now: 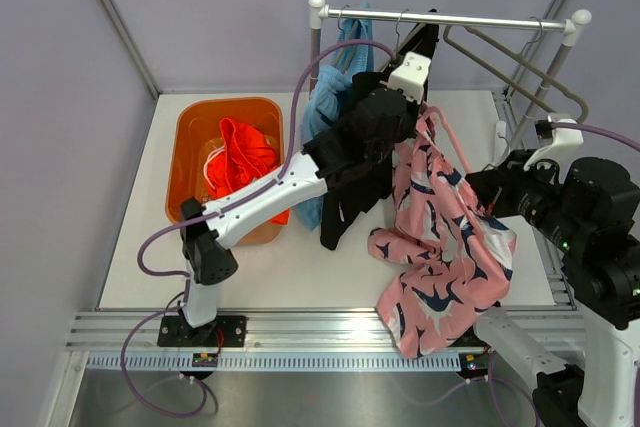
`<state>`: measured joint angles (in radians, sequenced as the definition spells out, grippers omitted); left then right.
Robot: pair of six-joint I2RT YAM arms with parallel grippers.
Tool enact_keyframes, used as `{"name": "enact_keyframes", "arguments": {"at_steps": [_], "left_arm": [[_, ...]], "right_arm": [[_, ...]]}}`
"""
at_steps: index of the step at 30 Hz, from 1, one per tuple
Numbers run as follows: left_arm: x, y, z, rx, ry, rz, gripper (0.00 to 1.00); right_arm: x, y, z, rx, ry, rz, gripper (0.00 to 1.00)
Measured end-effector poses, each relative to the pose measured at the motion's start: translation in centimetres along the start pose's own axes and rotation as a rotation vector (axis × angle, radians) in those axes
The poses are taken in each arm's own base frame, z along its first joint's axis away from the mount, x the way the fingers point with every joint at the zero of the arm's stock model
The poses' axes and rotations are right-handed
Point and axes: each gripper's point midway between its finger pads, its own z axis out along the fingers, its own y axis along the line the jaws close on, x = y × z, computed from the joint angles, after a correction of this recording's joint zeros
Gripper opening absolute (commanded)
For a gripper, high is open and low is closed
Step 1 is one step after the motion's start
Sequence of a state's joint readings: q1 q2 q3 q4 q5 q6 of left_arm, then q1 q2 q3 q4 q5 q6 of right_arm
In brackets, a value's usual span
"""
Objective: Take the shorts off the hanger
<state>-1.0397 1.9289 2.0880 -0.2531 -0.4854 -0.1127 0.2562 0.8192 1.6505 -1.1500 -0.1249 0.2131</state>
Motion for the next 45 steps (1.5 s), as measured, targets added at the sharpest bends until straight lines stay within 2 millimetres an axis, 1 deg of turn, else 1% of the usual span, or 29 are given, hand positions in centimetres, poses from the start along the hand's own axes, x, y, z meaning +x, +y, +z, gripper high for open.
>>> {"name": "enact_keyframes", "arguments": {"at_steps": [3,8,11,14,15,16,18,20,23,24,26,27,29,33,37,39,40,42,43,45], "left_arm": [[1.6,-0.4,0.8,0.007,0.027,0.013,0.00],[1.9,-0.7,0.8,0.021,0.027,0.004,0.00],[3.2,-0.5,-0.4,0.043,0.045,0.009,0.00],[5.2,-1.5,-2.6,0.108,0.073,0.036,0.00],[5.6,-2.1,-3.5,0.138,0.079,0.046,0.00],[6.3,-2.7,-4.5,0.170,0.087,0.063,0.00],[7.1,-4.6,-7.0,0.251,0.096,0.103,0.00],[7.6,-7.1,-9.9,0.359,0.093,0.150,0.00],[7.5,-11.8,-15.1,0.560,0.070,0.226,0.00],[7.4,-13.0,-16.7,0.618,0.063,0.243,0.00],[7.2,-15.7,-20.4,0.763,0.049,0.283,0.00],[7.3,-16.9,-22.2,0.838,0.046,0.298,0.00],[7.4,-18.1,-25.1,0.955,0.049,0.324,0.00],[7.9,-19.0,-29.5,1.129,0.072,0.360,0.00],[8.3,-19.1,-34.0,1.266,0.103,0.397,0.00],[8.1,-18.9,-36.4,1.344,0.108,0.401,0.00],[7.8,-18.6,-37.3,1.374,0.107,0.399,0.00],[6.4,-17.5,-38.9,1.416,0.083,0.384,0.00],[5.5,-16.8,-39.4,1.421,0.064,0.375,0.00],[3.4,-15.3,-39.9,1.389,0.006,0.355,0.00]], "right_arm": [[-0.2,0.0,-0.5,0.001,-0.011,-0.002,0.00],[-0.2,-0.4,-0.5,0.025,-0.015,0.002,0.00],[-0.4,-0.6,-0.5,0.038,-0.029,0.012,0.00],[-0.9,-1.0,-0.3,0.063,-0.058,0.025,0.00],[-1.1,-1.2,-0.2,0.074,-0.071,0.029,0.00],[-1.3,-1.3,-0.1,0.082,-0.081,0.032,0.00],[-1.9,-1.6,0.2,0.099,-0.108,0.039,0.00],[-2.5,-1.9,0.7,0.114,-0.129,0.045,0.00],[-3.7,-2.0,1.9,0.128,-0.157,0.054,0.00],[-4.0,-2.1,2.4,0.131,-0.162,0.056,0.00],[-4.7,-2.4,3.5,0.148,-0.171,0.063,0.00],[-4.9,-2.5,4.0,0.151,-0.172,0.065,0.00],[-5.4,-2.7,4.9,0.164,-0.179,0.070,0.00],[-6.2,-3.2,6.0,0.190,-0.196,0.075,0.00],[-6.7,-3.7,6.9,0.217,-0.205,0.079,0.00],[-6.9,-4.1,7.5,0.240,-0.203,0.080,0.00],[-7.2,-4.2,7.6,0.249,-0.207,0.080,0.00],[-7.9,-4.4,8.1,0.266,-0.212,0.080,0.00],[-8.3,-4.4,8.5,0.272,-0.214,0.079,0.00],[-8.8,-4.4,9.0,0.275,-0.216,0.079,0.00]]}}
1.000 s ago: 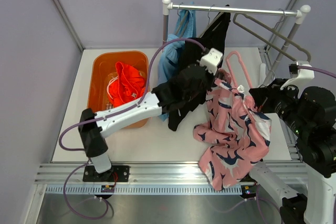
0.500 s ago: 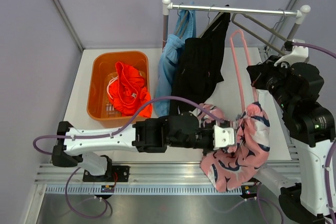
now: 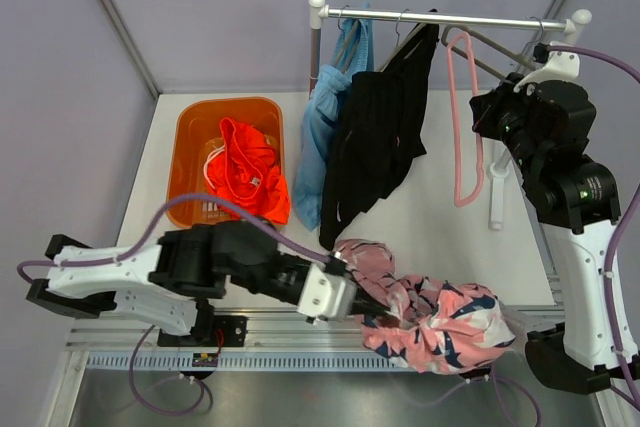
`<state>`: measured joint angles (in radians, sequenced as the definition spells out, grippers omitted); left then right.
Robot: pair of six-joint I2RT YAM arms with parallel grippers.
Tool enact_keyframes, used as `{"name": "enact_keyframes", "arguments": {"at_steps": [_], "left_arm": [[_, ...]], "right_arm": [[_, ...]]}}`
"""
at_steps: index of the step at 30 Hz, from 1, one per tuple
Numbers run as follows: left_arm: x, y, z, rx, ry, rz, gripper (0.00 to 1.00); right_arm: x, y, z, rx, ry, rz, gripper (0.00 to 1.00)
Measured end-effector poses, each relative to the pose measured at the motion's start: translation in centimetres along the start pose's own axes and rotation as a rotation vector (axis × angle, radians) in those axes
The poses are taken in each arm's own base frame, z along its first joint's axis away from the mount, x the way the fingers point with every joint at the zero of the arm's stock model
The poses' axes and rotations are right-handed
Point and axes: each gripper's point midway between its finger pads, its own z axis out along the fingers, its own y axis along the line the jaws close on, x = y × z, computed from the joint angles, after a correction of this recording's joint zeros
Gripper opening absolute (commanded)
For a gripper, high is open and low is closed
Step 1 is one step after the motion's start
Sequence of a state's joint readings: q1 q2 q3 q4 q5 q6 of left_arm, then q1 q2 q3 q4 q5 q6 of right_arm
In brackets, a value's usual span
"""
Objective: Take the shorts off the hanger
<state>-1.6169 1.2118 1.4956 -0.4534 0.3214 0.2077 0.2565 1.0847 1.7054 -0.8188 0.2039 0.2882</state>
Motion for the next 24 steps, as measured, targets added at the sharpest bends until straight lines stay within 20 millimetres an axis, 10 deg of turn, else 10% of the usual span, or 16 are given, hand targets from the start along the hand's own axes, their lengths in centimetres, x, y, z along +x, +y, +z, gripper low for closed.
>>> {"name": "enact_keyframes", "arguments": {"at_steps": [7,13,18,24], "left_arm": [[-6.8,8.4,-9.5,-0.579,-0.146,0.059,0.00],[-18.6,15.7,-22.7,-1.201,-0.373,0.263,0.00],[-27.5,16.0,-36.6,-1.651,-0.616,0.430,0.00],[-27.6,14.2,-45.9,-2.045,-0.659,0.594,0.00]], "right_arm": [[-0.6,0.2,-0.3,-0.008,-0.015,0.006,0.00],[-0.9,0.1,-1.4,-0.013,-0.026,0.008,0.00],[-1.1,0.1,-1.8,-0.014,-0.020,0.007,0.00],[-0.9,0.3,-1.6,-0.019,-0.010,0.006,0.00]]}}
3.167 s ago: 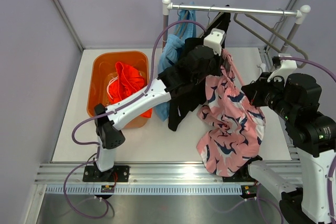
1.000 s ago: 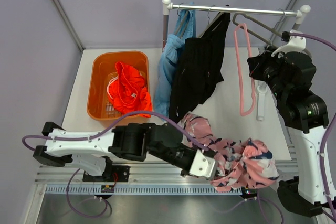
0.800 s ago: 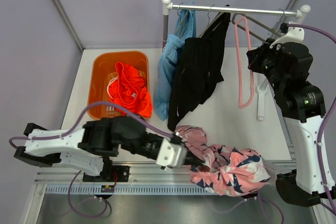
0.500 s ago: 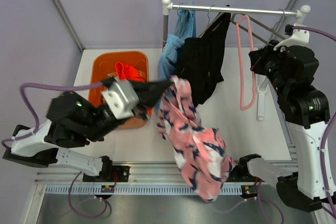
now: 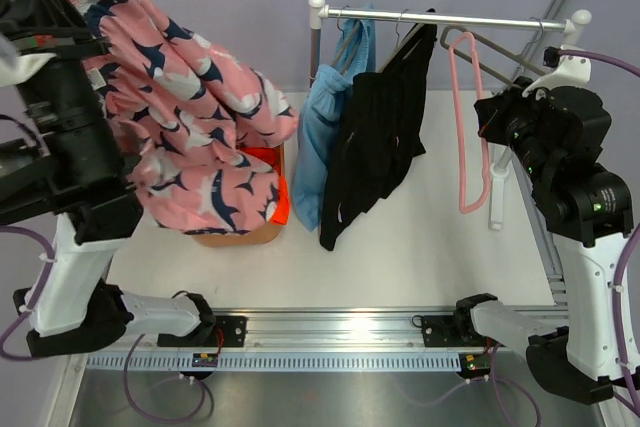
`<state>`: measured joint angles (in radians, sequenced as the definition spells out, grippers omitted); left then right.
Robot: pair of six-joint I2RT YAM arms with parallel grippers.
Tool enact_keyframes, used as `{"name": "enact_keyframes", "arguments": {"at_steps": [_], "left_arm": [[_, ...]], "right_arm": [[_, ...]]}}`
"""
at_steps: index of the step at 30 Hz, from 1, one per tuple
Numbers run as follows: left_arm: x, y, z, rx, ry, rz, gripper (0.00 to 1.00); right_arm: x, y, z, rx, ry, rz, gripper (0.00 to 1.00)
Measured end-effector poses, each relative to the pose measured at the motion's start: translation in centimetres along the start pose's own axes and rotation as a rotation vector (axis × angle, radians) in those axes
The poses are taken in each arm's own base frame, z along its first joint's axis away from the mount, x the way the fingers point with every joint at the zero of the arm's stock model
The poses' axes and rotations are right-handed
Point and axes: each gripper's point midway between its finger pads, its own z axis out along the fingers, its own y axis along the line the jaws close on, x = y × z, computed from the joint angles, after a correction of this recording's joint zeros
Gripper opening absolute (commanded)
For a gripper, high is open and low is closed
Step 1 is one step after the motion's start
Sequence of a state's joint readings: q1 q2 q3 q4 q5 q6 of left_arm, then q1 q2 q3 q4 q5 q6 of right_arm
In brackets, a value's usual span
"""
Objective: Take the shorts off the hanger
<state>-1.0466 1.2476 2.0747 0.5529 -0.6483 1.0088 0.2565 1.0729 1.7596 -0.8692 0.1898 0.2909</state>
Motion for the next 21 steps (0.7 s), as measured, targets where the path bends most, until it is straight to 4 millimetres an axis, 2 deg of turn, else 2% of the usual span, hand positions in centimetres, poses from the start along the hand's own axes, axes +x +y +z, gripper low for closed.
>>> {"name": "enact_keyframes", "arguments": {"at_steps": [2,3,4,5,6,9,11,12,13,15,19,21], "left_arm": [[2.4,0.1,0.2,-0.029,0.003,0.050,0.00],[4.8,0.0,0.7,-0.041,0.018,0.090,0.00],[7.0,-1.7,0.9,-0.001,0.052,0.058,0.00],[9.3,-0.3,2.0,-0.041,0.073,0.110,0.00],[10.8,-0.5,2.6,-0.031,0.092,0.115,0.00],[19.2,-1.2,3.6,-0.016,0.241,0.115,0.00],[25.1,-3.0,2.6,0.033,0.363,0.106,0.00],[27.4,-3.7,1.9,0.058,0.413,0.104,0.00],[30.6,-4.5,0.6,0.088,0.490,0.106,0.00],[34.7,-5.5,-1.0,0.128,0.594,0.108,0.00],[40.6,-5.9,-2.6,0.158,0.767,0.093,0.00],[42.1,-5.5,-2.7,0.151,0.818,0.076,0.00]], "right_arm": [[0.1,0.0,0.1,0.000,0.003,0.000,0.00],[0.2,0.1,0.2,-0.004,0.008,-0.001,0.00],[0.2,0.2,0.2,-0.007,0.010,-0.001,0.00],[0.3,0.2,0.2,-0.009,0.014,-0.002,0.00],[0.4,0.2,0.2,-0.011,0.019,-0.003,0.00],[0.9,0.0,0.2,-0.008,0.032,-0.008,0.00],[1.4,-0.1,0.3,-0.004,0.041,-0.012,0.00],[1.7,-0.2,0.3,-0.002,0.048,-0.014,0.00],[2.0,-0.3,0.4,0.000,0.055,-0.016,0.00],[2.5,-0.5,0.5,0.005,0.065,-0.019,0.00],[3.0,-0.7,0.7,0.010,0.080,-0.022,0.00],[3.1,-0.7,0.7,0.011,0.080,-0.023,0.00]]}}
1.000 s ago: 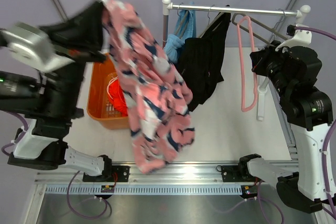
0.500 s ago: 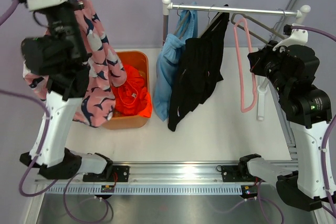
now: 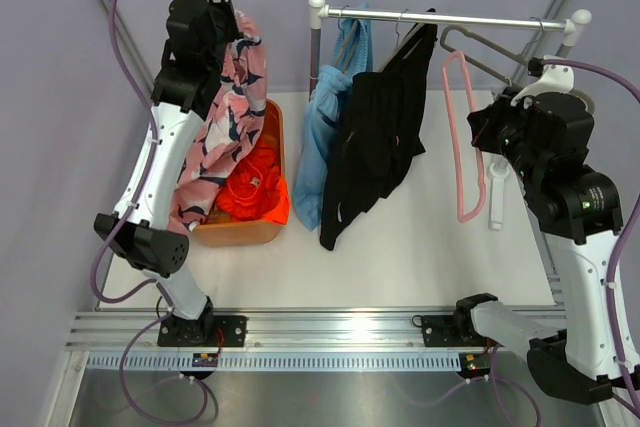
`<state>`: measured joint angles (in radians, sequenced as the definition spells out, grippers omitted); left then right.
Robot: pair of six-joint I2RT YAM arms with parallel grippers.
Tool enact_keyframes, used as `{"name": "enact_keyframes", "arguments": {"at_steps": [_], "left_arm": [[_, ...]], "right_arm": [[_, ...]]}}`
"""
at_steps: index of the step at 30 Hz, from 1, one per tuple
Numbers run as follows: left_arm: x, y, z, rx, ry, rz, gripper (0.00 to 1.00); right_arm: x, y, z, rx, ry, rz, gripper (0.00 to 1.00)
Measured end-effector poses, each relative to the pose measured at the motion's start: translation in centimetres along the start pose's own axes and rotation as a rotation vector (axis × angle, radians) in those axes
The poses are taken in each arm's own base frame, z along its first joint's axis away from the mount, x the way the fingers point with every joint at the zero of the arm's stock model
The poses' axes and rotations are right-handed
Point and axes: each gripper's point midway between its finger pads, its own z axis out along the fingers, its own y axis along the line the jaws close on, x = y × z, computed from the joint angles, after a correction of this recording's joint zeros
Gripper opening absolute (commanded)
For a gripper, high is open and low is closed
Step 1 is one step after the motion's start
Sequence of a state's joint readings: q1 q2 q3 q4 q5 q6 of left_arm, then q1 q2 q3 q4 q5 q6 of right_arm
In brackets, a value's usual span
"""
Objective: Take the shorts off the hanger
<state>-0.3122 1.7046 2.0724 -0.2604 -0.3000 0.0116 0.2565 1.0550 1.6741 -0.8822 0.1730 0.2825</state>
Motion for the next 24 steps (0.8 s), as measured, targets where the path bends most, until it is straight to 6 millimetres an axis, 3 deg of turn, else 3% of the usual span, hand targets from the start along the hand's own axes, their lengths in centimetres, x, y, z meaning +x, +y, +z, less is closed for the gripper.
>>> {"name": "enact_keyframes", "arguments": {"at_steps": [4,7,10,17,20,24], "left_arm": [[1.7,1.1,-0.2,-0.037,0.072,-0.083,0.00],[5.2,2.2,-2.3,-0.092,0.139,-0.160,0.00],[11.3,3.2,-5.2,-0.145,0.244,-0.229,0.00],[29.2,5.8,-11.7,-0.354,0.566,-0.342,0.00],[33.9,6.7,-14.0,-0.429,0.664,-0.401,0.03],[37.8,7.9,-13.3,-0.495,0.746,-0.505,0.04]], "right_arm": [[0.0,0.0,-0.3,-0.002,-0.006,0.001,0.00],[0.1,-0.2,-0.7,-0.004,-0.009,0.002,0.00],[0.5,-0.3,-1.0,-0.004,-0.009,0.003,0.00],[0.8,-0.3,-1.3,-0.012,-0.007,0.015,0.00],[0.7,-0.3,-1.6,-0.015,-0.013,0.020,0.00],[0.5,-0.4,-2.4,-0.019,-0.023,0.026,0.00]]}}
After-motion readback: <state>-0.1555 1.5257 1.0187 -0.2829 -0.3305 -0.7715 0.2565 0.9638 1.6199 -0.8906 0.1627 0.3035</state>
